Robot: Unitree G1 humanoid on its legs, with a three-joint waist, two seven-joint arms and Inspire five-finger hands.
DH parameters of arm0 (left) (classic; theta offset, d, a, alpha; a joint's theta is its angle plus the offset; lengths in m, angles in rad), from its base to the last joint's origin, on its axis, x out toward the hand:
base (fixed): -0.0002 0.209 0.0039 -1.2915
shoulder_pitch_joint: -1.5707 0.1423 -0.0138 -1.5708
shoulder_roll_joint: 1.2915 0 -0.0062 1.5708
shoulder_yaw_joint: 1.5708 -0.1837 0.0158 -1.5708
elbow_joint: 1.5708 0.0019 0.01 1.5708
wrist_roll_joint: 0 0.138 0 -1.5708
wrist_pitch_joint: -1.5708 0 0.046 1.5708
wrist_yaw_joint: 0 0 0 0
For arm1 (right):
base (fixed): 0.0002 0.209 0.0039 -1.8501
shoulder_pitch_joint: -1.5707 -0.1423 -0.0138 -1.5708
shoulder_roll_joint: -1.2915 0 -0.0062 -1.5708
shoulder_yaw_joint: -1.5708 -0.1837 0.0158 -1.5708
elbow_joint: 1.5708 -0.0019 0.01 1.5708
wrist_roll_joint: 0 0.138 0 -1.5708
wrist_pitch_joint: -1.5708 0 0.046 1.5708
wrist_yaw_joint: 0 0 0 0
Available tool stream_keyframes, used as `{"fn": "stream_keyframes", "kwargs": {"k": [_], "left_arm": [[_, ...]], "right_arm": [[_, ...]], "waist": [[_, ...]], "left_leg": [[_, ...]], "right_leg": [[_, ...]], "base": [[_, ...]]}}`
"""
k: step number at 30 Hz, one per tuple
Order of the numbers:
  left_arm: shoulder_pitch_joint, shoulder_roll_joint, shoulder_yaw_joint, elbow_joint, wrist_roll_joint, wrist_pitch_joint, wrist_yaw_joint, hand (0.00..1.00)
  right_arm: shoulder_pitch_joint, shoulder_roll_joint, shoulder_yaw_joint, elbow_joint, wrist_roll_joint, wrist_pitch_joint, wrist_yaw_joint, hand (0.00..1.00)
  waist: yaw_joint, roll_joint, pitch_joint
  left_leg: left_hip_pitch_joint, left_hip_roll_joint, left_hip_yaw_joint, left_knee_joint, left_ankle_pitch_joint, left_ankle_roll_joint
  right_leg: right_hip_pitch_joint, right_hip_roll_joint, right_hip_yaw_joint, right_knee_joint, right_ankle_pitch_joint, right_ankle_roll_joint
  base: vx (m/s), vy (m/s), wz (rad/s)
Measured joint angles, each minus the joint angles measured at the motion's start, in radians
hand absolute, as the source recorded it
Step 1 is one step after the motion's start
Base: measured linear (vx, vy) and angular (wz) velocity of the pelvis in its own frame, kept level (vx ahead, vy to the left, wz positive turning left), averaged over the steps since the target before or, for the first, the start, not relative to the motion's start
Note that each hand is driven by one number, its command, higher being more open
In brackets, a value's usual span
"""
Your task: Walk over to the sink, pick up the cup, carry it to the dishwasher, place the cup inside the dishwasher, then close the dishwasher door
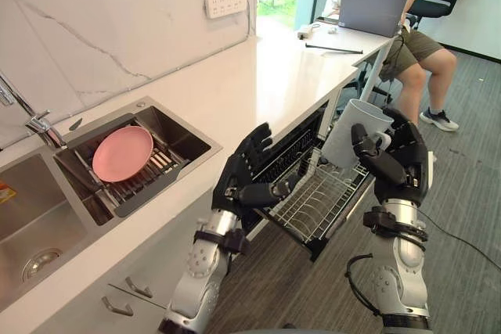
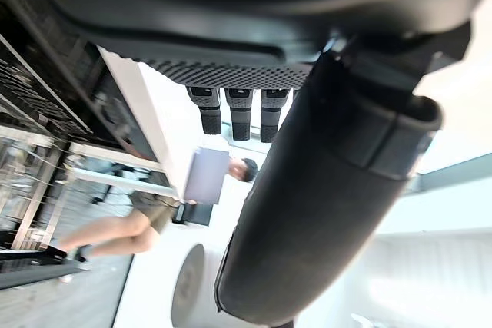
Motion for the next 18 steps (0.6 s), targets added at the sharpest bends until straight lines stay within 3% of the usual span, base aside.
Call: {"fn": "stream_keyframes", "kwargs": {"k": [10, 18], "left_arm": [[0.162, 0.047, 0.100, 0.354, 0.007, 0.031, -0.096, 0.90], [0.145, 0.065, 0.218, 0.543, 0.085, 0.037, -0.062, 0.90]], "right_arm": [[0.052, -0.055, -0.076, 0.139, -0.107, 0.028, 0.017, 0.30], [-0.032, -0.139, -0.071, 0.323, -0.242, 0.059, -0.007, 0.30]], "waist": [[0.001, 0.002, 0.040], [0.026, 0.008, 0.167]], "left_leg": [[-0.031, -0.004, -0.037, 0.000, 0.002, 0.001], [-0.135, -0.010, -0.095, 0.021, 0.031, 0.002]], "right_leg": [[-0.007, -0.014, -0.037, -0.010, -0.001, 0.001], [-0.084, -0.024, -0.102, 0.019, 0.000, -0.001]], "base": [[0.00, -0.008, 0.11], [-0.04, -0.018, 0.23]]}}
